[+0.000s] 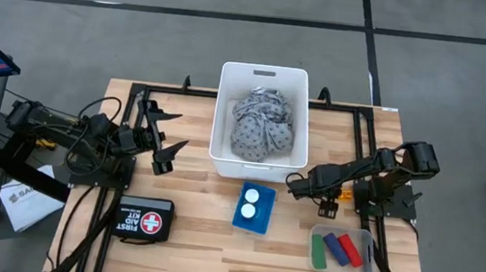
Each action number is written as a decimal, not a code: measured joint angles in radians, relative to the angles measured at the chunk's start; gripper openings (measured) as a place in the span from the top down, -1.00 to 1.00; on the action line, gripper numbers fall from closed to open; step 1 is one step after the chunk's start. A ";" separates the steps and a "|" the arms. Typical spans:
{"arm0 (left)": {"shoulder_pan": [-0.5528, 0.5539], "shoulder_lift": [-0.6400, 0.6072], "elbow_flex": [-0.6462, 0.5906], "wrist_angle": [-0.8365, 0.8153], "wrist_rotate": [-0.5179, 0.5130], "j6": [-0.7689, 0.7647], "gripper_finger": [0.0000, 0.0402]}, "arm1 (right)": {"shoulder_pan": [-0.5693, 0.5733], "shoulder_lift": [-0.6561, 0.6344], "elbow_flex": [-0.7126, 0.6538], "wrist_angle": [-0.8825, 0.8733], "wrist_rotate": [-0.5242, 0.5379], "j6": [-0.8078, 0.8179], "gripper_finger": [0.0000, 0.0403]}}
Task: Pick & place medical supplies in basket/bin
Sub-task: Put the yellow pill bottle into the blue bin, then adjust the blue bin
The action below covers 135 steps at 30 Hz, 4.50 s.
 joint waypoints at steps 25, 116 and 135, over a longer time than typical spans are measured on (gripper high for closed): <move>0.000 0.000 0.000 0.000 0.001 0.000 -0.42 | 0.000 0.000 0.019 -0.021 0.000 0.011 0.03; -0.041 0.000 0.000 0.000 0.000 0.004 -0.42 | 0.333 0.085 0.378 0.609 0.438 0.491 -0.10; -0.041 0.000 0.000 -0.001 0.000 0.005 -0.42 | 0.328 0.052 0.378 0.586 0.440 0.476 -0.14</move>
